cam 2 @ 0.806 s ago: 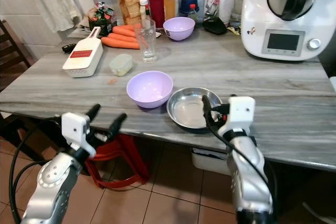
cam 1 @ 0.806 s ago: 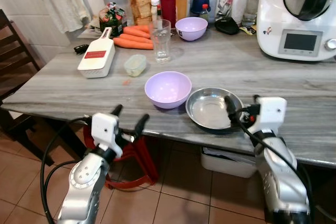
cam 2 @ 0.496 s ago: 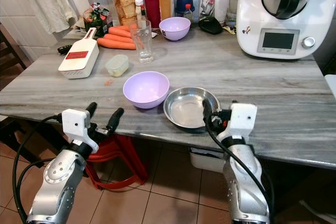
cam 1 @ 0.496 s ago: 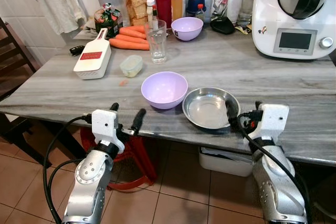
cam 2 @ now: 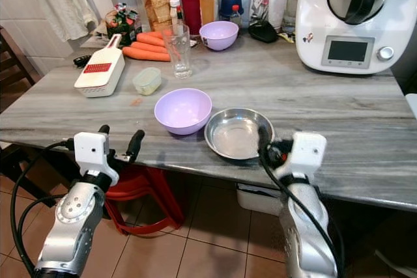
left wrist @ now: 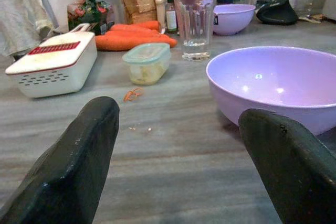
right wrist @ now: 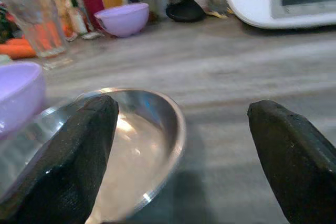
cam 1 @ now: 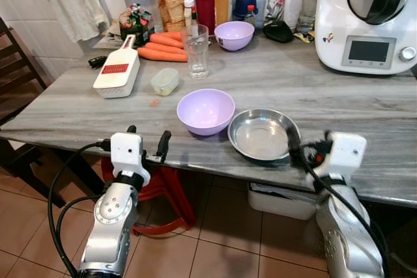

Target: Setting the table

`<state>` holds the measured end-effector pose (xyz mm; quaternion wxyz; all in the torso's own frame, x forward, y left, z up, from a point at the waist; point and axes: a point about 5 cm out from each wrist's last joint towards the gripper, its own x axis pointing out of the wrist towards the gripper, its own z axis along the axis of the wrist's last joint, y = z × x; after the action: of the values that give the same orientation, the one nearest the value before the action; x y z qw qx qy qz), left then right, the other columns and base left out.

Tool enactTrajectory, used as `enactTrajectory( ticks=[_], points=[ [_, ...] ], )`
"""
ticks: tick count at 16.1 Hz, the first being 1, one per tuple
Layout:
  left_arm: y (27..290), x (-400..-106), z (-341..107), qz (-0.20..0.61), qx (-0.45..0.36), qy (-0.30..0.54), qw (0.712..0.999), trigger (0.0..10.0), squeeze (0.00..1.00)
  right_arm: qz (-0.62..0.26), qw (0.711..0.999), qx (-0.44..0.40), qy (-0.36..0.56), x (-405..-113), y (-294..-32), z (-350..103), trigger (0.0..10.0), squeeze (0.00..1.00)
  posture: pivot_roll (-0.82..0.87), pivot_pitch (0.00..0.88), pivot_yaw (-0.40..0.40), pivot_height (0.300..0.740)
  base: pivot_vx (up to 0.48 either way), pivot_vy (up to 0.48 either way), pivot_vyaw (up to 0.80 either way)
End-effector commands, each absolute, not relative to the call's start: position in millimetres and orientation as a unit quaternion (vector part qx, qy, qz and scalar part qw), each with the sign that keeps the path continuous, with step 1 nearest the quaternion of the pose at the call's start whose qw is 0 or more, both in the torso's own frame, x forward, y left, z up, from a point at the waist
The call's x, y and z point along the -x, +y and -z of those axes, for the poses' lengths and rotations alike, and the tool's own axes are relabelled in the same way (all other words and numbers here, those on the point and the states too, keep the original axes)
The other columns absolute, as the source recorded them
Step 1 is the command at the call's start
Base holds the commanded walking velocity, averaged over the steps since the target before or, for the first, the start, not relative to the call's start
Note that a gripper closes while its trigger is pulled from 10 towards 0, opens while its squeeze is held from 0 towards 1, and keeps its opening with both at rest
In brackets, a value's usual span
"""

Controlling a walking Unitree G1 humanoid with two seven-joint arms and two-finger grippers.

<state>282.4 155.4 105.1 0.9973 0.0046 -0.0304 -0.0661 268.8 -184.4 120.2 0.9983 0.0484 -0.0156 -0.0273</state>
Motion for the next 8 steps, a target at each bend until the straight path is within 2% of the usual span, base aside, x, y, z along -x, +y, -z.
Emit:
enactTrajectory(
  ticks=[1, 2, 5, 8],
  points=[
    [158.6, -283.1, -103.6, 0.056, -0.009, -0.024, 0.998, 10.0, 0.00, 0.026, 0.998, -0.050, -0.028, -268.2, -182.6, -126.5, 10.0, 0.00, -0.06, 0.000, 0.110, 0.740, 0.000, 0.000, 0.00],
    [159.5, -281.7, -101.5, 0.053, -0.012, -0.021, 0.998, 10.0, 0.00, 0.015, 0.998, -0.045, -0.031, -266.1, -178.8, -124.3, 10.0, 0.00, -0.06, 0.000, 0.111, 0.740, 0.000, 0.000, 0.00],
    [158.4, -282.3, -100.8, 0.054, -0.013, -0.019, 0.998, 10.0, 0.00, 0.019, 0.999, -0.022, -0.040, -265.6, -176.2, -121.9, 10.0, 0.00, -0.07, 0.000, 0.111, 0.740, -0.240, 0.000, 0.00],
    [156.8, -283.4, -101.2, 0.055, -0.012, -0.019, 0.998, 10.0, 0.00, 0.013, 0.999, -0.043, -0.023, -264.8, -174.0, -120.4, 10.0, 0.00, -0.07, 0.000, 0.110, 0.740, -0.279, 0.000, 0.00]
  ],
)
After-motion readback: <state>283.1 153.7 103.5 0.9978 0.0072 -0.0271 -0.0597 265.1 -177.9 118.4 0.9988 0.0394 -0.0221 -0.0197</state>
